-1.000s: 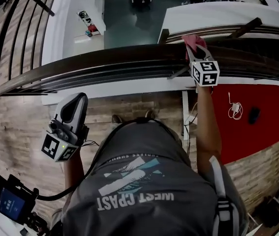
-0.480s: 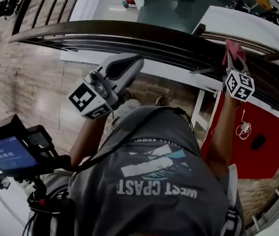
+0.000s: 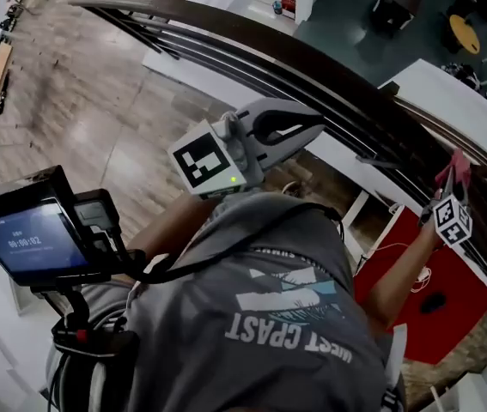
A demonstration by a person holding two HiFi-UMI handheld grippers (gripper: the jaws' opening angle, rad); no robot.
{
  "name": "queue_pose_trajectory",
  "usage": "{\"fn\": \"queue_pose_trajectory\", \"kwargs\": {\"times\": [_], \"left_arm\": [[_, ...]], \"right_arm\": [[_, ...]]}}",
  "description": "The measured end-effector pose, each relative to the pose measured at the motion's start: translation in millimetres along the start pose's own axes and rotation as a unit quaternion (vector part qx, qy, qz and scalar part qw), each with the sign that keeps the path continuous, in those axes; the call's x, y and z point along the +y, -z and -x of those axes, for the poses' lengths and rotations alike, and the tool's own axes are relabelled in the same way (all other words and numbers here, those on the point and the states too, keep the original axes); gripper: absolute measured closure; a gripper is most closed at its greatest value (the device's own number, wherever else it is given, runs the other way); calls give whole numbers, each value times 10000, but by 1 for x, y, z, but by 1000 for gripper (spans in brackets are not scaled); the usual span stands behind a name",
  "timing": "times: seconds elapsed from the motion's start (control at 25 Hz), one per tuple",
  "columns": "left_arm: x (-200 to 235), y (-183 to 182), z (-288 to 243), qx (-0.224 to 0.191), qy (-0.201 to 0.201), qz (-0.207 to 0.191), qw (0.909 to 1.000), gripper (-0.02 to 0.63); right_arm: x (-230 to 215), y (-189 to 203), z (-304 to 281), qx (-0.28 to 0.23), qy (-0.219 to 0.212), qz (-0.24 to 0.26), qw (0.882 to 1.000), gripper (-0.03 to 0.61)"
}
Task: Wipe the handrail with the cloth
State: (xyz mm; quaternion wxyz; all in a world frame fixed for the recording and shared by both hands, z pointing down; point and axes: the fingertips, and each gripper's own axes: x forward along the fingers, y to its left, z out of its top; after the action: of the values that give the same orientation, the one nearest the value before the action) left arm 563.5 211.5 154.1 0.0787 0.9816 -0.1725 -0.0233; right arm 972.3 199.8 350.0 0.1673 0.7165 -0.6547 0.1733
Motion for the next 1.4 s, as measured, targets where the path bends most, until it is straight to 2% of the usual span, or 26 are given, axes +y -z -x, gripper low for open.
{"fn": "queue_pose_trajectory", "kwargs": {"times": [0.12,0.24,0.32,0.4,0.52,0.6,0.64,0.72,0.8,0.88,0.96,1.0,1.16,1.24,1.32,1.4], "left_arm": [[14,8,25,82,-143,67,9998,611],[35,14,54,118,-28,188,9997,611],[64,9,91,92,-116,162,9998,611],[95,0,127,4,-307,170,9994,611],[136,-6,172,-113,-493,197,9985,611],[166,-8,201,-57,-594,237,9979,611],[179,-12,211,-89,-580,295,9978,611],[193,-15,223,-92,-501,280,9983,611],[188,-11,225,-49,-369,205,9991,611],[175,-11,222,-89,-169,243,9995,611],[171,-10,225,-88,-93,220,9997,611],[172,-12,229,-119,-107,239,9996,611],[184,-6,245,-111,-372,295,9988,611],[190,3,246,4,-469,322,9984,611],[188,6,242,144,-457,356,9982,611],[182,7,239,381,-448,275,9979,611]], "right_arm": [[89,-14,-28,0,-592,424,9973,528],[168,-24,-39,129,-873,983,9912,528],[193,-26,-53,192,-986,821,9916,528],[179,-23,-58,229,-753,408,9961,528],[125,-12,-37,322,238,-98,9991,528],[140,-18,-39,388,556,-204,9975,528],[168,-26,-49,393,487,-130,9980,528],[247,-44,-75,295,-56,117,9995,528],[325,-53,-95,204,-746,483,9958,528],[369,-54,-100,181,-1189,718,9901,527],[366,-53,-96,141,-1252,609,9902,528],[351,-50,-91,134,-1136,459,9924,528],[239,-24,-50,216,91,-108,9997,528],[213,-20,-44,221,373,-314,9986,528],[244,-27,-68,150,104,-212,9996,528],[320,-37,-100,14,-713,-87,9974,528]]}}
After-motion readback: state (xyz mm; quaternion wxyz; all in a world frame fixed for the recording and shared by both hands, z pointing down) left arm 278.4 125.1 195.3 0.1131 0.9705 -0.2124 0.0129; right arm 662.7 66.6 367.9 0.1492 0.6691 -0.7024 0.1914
